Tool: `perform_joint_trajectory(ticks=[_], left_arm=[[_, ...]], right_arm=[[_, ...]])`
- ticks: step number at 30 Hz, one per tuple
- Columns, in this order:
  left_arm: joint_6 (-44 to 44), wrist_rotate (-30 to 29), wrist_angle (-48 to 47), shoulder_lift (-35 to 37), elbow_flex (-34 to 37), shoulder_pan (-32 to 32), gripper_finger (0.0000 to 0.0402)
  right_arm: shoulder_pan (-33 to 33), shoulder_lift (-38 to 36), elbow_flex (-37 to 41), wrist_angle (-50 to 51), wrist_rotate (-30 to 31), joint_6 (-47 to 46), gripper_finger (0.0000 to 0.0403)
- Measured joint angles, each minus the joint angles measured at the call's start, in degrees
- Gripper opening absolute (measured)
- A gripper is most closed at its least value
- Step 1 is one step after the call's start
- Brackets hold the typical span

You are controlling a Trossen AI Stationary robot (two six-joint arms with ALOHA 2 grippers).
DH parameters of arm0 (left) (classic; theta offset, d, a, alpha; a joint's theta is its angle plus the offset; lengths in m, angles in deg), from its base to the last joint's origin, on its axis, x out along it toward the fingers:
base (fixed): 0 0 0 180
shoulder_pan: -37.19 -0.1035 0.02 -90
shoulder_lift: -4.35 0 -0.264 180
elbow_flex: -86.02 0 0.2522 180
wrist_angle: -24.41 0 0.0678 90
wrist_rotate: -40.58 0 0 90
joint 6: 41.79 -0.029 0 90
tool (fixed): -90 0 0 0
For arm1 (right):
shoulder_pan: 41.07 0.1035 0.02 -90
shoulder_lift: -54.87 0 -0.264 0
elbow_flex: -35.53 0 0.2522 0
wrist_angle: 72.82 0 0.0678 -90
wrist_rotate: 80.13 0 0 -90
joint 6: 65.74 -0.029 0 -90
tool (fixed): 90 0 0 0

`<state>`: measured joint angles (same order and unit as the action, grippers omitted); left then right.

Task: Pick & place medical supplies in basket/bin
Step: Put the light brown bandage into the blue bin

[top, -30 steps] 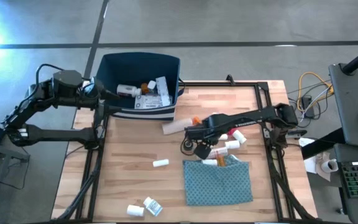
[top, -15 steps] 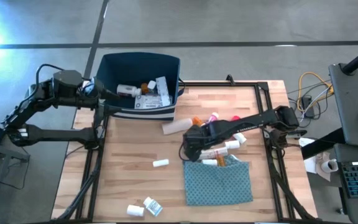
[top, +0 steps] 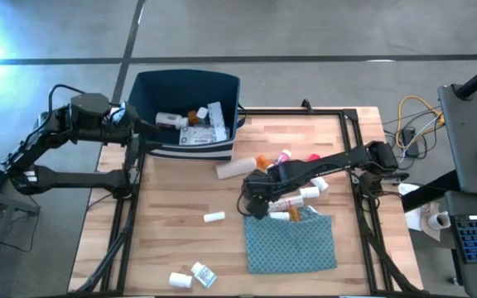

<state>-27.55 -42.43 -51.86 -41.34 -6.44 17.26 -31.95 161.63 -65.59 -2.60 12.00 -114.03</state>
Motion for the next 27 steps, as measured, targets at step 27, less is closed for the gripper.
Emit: perform_joint_trajectory(ticks=[27], left_arm=[[1.35,-0.01,-0.03,-0.02,0.0,0.0,0.0281]], right_arm=[[-9.84,0.22,-0.13,-11.92,15.19,43.44,0.0358]])
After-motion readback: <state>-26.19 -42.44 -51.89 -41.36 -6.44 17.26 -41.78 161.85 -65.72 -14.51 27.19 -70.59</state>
